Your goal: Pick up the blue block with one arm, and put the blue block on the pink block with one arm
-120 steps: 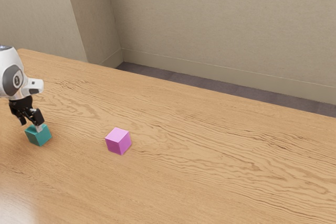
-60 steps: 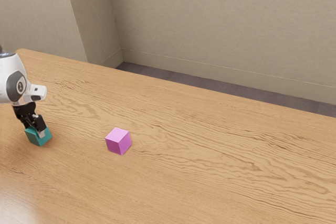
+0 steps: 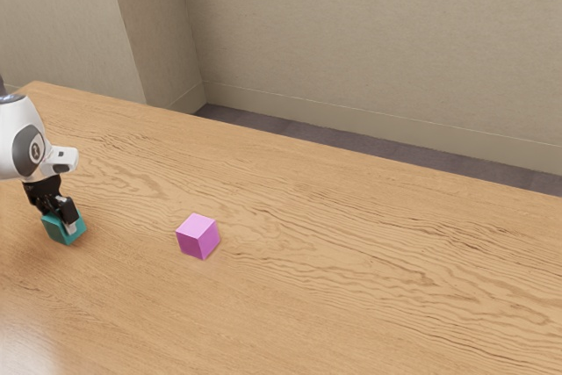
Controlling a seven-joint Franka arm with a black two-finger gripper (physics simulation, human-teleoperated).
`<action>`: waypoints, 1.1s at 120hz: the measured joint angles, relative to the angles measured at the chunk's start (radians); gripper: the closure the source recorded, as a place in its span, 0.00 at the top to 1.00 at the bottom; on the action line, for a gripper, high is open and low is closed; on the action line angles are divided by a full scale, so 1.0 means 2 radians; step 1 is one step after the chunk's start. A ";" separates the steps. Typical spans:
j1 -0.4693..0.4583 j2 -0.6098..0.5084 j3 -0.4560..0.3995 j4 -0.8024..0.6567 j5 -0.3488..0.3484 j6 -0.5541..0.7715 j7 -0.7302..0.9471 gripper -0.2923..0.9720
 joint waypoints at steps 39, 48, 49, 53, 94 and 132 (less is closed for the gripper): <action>0.000 -0.002 0.000 0.001 0.001 0.005 -0.010 0.55; 0.000 -0.007 -0.001 0.000 0.001 0.004 -0.013 0.54; 0.000 -0.009 -0.001 0.000 0.001 0.004 -0.013 0.54; 0.000 -0.017 -0.007 0.000 0.001 0.003 -0.015 0.54; -0.019 -0.142 -0.219 -0.024 0.002 -0.065 -0.081 0.53; -0.097 -0.079 -0.186 0.008 0.007 -0.088 -0.232 0.54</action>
